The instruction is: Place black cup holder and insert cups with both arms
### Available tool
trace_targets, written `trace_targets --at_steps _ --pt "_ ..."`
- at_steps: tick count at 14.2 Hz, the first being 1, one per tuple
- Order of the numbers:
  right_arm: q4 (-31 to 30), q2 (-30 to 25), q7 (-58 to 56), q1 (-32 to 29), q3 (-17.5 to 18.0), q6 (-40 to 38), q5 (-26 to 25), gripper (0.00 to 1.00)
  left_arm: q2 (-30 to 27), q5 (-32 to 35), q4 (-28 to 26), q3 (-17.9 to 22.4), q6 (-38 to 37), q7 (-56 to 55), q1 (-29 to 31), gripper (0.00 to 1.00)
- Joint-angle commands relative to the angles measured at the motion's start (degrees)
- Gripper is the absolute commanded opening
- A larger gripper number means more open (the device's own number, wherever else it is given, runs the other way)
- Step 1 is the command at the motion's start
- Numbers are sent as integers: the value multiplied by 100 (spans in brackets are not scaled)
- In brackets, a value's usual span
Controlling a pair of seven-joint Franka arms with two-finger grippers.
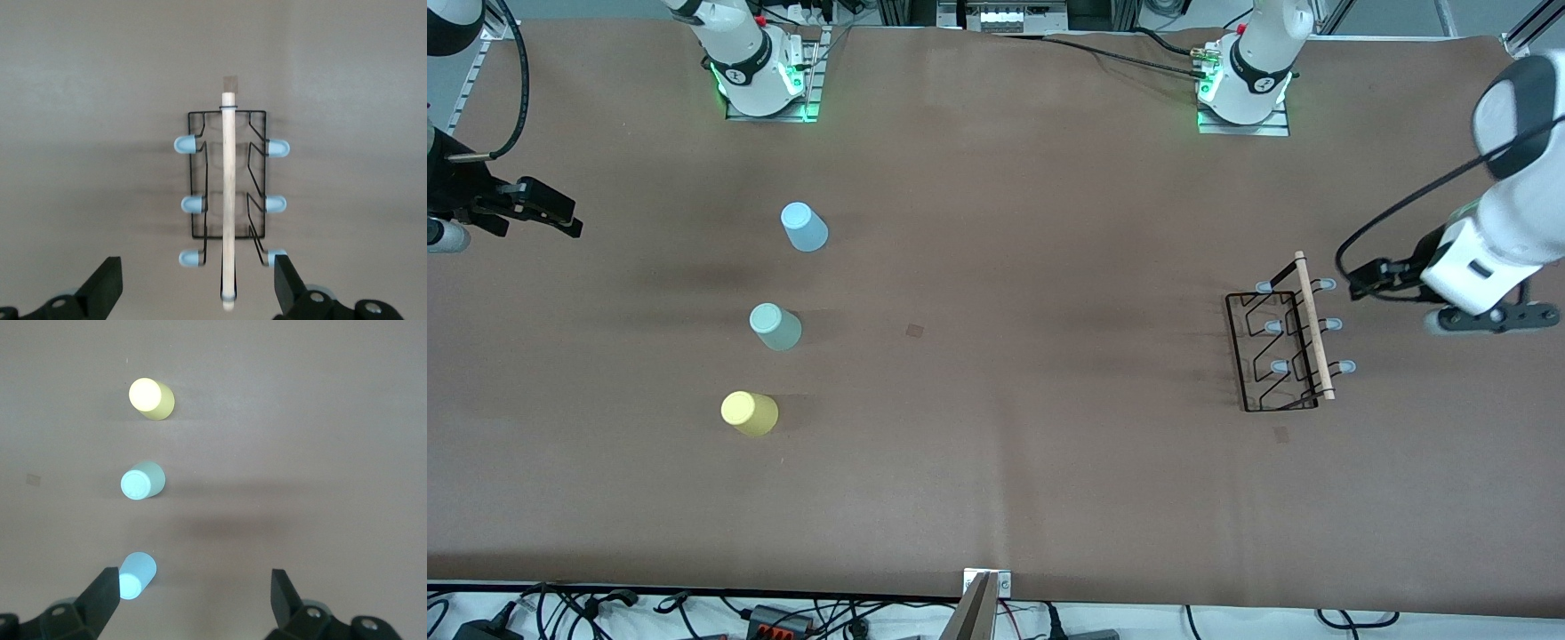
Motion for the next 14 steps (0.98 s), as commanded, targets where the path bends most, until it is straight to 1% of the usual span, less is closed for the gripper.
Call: trace_targets --at_steps 1,5,6,9,12,13,14 --pt "-39 -43 -30 7 -12 43 -29 100 -133 3 -800 11 774 31 -34 100" --pt "-39 80 -39 16 -12 61 -38 100 -45 12 -1469 -16 1689 31 -43 100" --pt "-39 115 -39 25 -3 70 -38 100 -45 12 -1567 -16 1821 14 -43 96" --pt "4 361 -4 121 6 105 -21 100 52 12 -1611 -25 1840 -12 -78 83" --pt "31 563 40 174 6 236 -38 100 78 12 -1647 -51 1831 -196 -148 66" --pt "31 686 31 183 6 272 -38 100 104 12 -1647 -51 1840 -214 -157 63" --pt "31 791 31 235 6 255 -38 100 157 12 -1647 -51 1849 -215 -157 62"
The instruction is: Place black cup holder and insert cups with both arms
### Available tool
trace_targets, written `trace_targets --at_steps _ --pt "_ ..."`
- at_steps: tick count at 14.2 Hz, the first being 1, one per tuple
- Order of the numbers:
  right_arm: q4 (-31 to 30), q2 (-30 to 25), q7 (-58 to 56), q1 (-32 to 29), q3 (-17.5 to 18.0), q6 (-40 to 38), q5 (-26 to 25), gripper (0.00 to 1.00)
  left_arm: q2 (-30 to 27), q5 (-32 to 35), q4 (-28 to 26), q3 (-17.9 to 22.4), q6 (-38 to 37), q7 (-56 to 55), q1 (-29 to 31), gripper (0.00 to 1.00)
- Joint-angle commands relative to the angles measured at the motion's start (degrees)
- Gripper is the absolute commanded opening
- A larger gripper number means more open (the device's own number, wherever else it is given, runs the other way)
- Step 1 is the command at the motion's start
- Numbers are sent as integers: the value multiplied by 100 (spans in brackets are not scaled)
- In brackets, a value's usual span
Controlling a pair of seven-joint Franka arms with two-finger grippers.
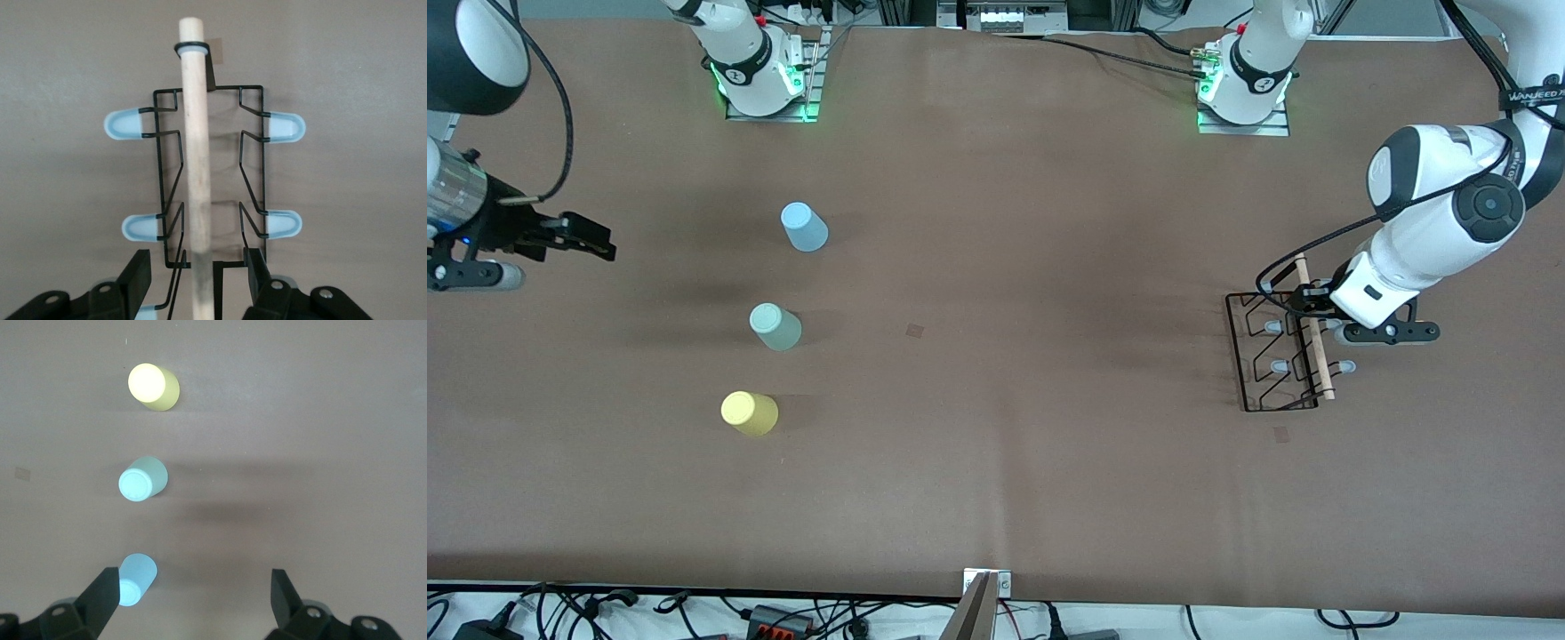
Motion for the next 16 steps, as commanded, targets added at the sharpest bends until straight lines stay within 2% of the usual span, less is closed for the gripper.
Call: trace_targets --at_steps 1,4,5,6,7,10,11,14,16 --pt "23 245 31 103 -10 66 -39 100 74 12 -35 -7 116 -82 -22 59" --pt "-3 500 57 251 -10 416 -56 100 171 30 -35 -7 230 -82 -14 59" --pt "-12 649 66 331 -10 539 -56 100 197 30 -26 -7 230 -82 -14 55" --pt "-21 833 75 401 -10 619 -48 100 198 30 -26 -7 239 -82 -14 45" --pt "-21 1079 266 497 -10 715 -39 100 206 30 -9 -7 230 -108 -14 30" --pt "-21 1651 927 797 -10 1164 14 100 206 30 61 -7 204 -126 -14 5" --pt "-29 1783 971 806 -10 1295 92 100 215 30 149 -7 178 -134 -14 1" --pt "-56 2126 1015 964 -10 1472 260 100 198 3 552 -103 -50 -466 -136 1" --pt "-125 2258 1120 1025 -10 1498 269 100 232 3 1148 -541 -724 -862 -207 0"
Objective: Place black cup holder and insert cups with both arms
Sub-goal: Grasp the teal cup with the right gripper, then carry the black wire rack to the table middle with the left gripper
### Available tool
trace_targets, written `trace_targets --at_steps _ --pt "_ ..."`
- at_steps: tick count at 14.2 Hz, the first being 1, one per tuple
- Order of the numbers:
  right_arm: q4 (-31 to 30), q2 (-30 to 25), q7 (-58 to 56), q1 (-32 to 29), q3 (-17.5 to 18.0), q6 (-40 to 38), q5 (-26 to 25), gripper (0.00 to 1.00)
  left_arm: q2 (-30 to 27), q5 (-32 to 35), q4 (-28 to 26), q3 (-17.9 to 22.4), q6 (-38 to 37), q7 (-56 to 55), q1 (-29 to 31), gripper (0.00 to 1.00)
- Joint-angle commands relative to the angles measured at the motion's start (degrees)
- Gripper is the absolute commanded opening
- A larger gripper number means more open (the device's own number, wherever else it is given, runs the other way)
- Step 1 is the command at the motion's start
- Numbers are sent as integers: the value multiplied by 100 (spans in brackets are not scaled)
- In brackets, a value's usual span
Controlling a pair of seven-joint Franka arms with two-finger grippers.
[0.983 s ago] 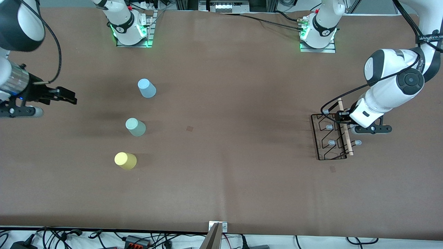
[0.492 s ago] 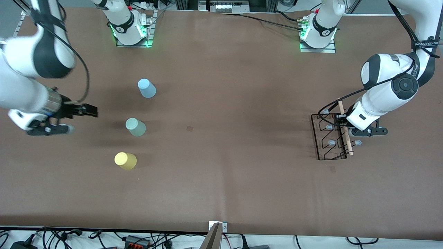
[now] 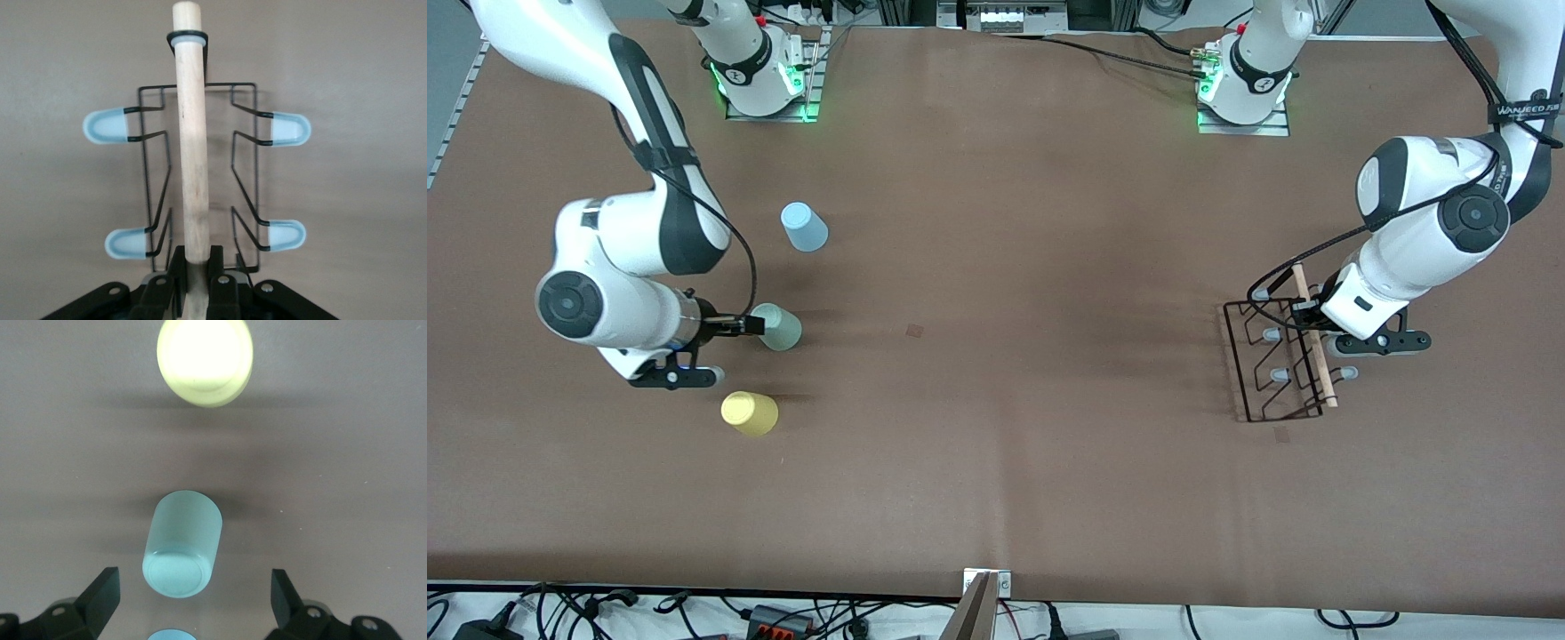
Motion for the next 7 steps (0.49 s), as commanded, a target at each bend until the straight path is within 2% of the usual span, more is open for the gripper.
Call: trace_targets --at_steps 1,5,7 --pt "-112 38 256 77 -23 118 93 100 85 7 926 -583 -890 -574 -127 0" --pt "-297 126 414 217 -23 260 84 100 769 7 2331 -1699 -1428 -2004 -136 0" --pt "-297 205 511 305 -23 277 93 100 1156 7 2755 -2191 -1385 -2804 -180 0"
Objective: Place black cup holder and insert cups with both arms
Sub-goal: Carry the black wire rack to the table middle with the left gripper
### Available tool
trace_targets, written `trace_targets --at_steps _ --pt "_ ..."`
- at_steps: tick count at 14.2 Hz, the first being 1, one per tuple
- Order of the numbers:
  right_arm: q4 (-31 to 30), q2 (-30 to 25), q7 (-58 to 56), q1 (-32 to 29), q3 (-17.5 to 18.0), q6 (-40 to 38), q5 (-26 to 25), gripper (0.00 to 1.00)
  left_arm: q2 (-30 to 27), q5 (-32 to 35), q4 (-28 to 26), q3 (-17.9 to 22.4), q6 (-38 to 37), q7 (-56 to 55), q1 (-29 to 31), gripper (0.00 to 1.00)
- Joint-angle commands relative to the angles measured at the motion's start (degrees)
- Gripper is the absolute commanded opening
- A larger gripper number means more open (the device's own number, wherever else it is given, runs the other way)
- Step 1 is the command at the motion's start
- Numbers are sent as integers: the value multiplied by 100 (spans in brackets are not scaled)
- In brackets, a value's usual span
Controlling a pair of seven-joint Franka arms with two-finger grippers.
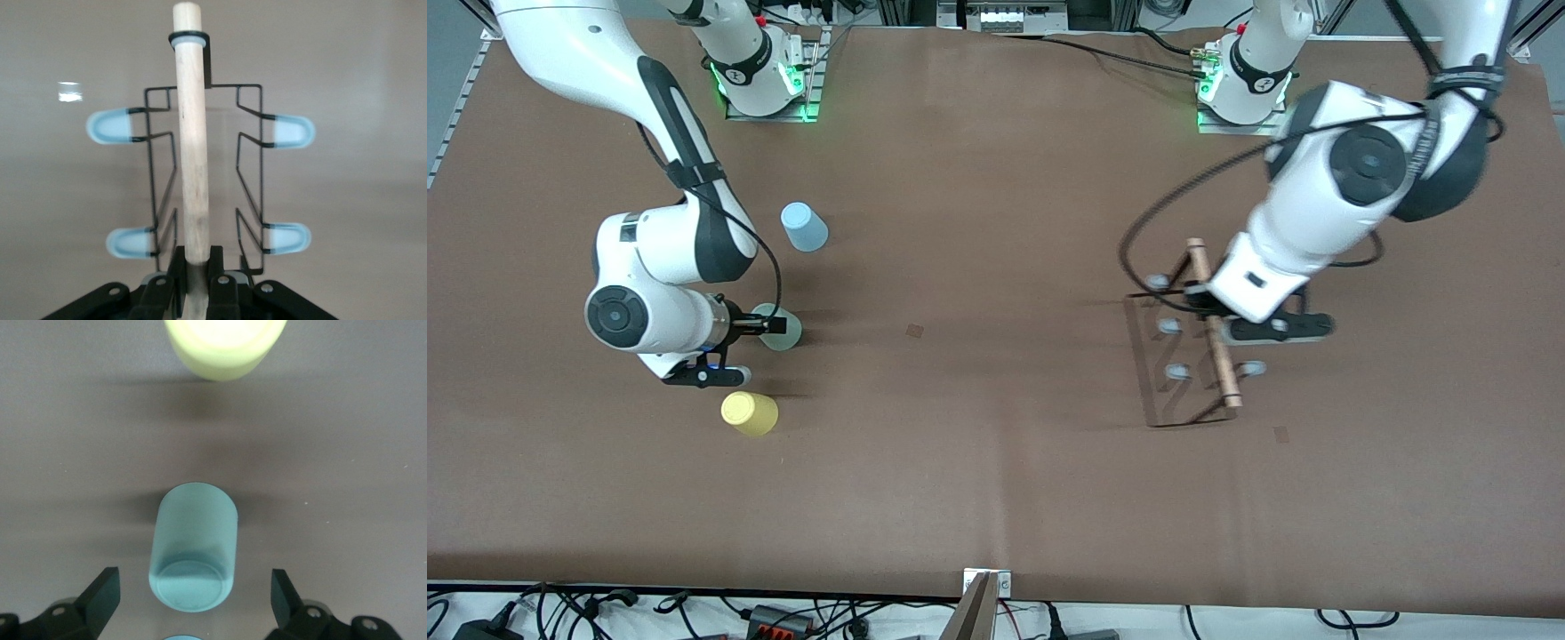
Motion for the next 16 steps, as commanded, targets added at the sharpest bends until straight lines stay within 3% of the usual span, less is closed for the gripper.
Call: trace_targets --at_steps 1,5,10,13,16 --pt "-99 31 144 117 -24 141 84 100 876 38 1017 -591 -176 -964 -80 0" --pt "-257 57 152 90 -24 176 84 100 1790 65 2002 -645 50 -1503 -817 0" --pt "-257 136 152 55 -24 159 84 100 2415 82 2038 -584 1412 -2003 -1468 0" --pt "-257 154 152 55 -24 150 93 100 2574 152 2030 -557 1669 -2197 -1732 0" --pt "-240 145 144 46 -24 106 93 59 2714 547 2038 -549 1678 -2303 -1952 0"
